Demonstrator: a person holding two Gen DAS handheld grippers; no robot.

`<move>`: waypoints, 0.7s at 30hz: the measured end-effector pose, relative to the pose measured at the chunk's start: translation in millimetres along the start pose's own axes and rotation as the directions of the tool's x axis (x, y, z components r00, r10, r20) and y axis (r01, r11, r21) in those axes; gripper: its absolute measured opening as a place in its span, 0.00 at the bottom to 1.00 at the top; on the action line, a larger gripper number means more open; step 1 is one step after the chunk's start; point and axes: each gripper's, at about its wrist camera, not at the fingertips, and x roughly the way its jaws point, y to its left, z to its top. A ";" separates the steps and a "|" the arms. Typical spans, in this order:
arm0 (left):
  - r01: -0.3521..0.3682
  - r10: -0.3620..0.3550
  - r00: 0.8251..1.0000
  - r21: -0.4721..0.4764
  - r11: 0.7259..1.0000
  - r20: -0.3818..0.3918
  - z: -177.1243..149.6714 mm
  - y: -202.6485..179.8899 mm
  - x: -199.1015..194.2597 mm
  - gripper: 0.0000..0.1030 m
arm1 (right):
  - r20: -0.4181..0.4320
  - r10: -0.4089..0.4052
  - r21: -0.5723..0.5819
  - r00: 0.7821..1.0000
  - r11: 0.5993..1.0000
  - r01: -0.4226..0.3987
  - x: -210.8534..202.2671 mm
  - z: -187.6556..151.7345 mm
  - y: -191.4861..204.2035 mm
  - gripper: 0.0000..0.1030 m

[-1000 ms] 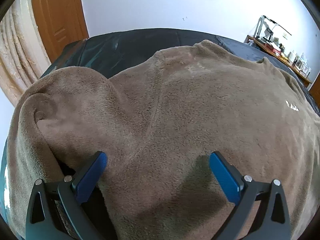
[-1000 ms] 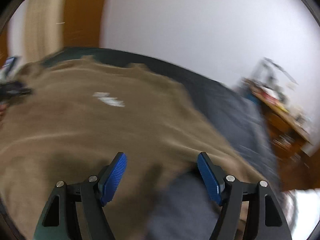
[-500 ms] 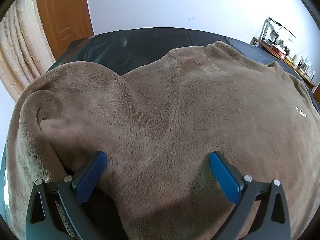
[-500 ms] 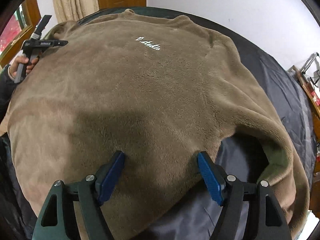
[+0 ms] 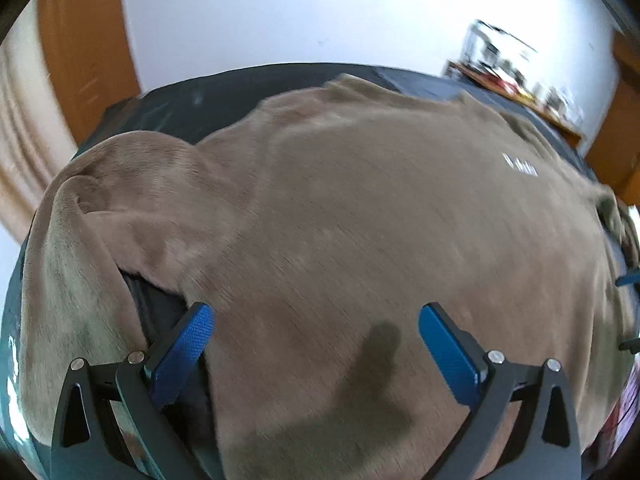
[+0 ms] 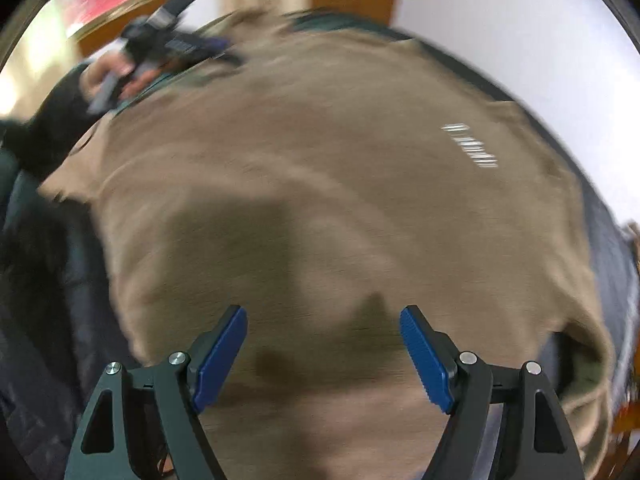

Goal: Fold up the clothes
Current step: 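Sweep the open right gripper over the sweatshirt back to smooth it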

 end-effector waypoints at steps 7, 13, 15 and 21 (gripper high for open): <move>-0.015 0.014 1.000 -0.018 1.000 -0.025 -13.0 9.1 10.9 1.00 | -0.123 0.037 0.045 0.992 0.998 -0.032 5.4 -41.9 -3.2 0.82; -0.008 0.007 1.000 -0.047 0.999 -0.014 -16.9 26.3 12.4 1.00 | -0.107 0.000 0.140 0.994 0.990 0.015 3.2 -63.5 -9.3 0.84; -0.007 0.007 1.000 -0.044 0.999 -0.014 -16.7 26.4 13.2 1.00 | -0.086 -0.003 0.150 0.996 0.989 0.015 4.4 -65.9 -10.0 0.85; -0.013 0.012 1.000 -0.049 0.999 -0.017 -19.4 23.6 5.0 1.00 | -0.103 -0.038 0.140 0.994 0.989 0.052 10.6 -60.7 -8.2 0.86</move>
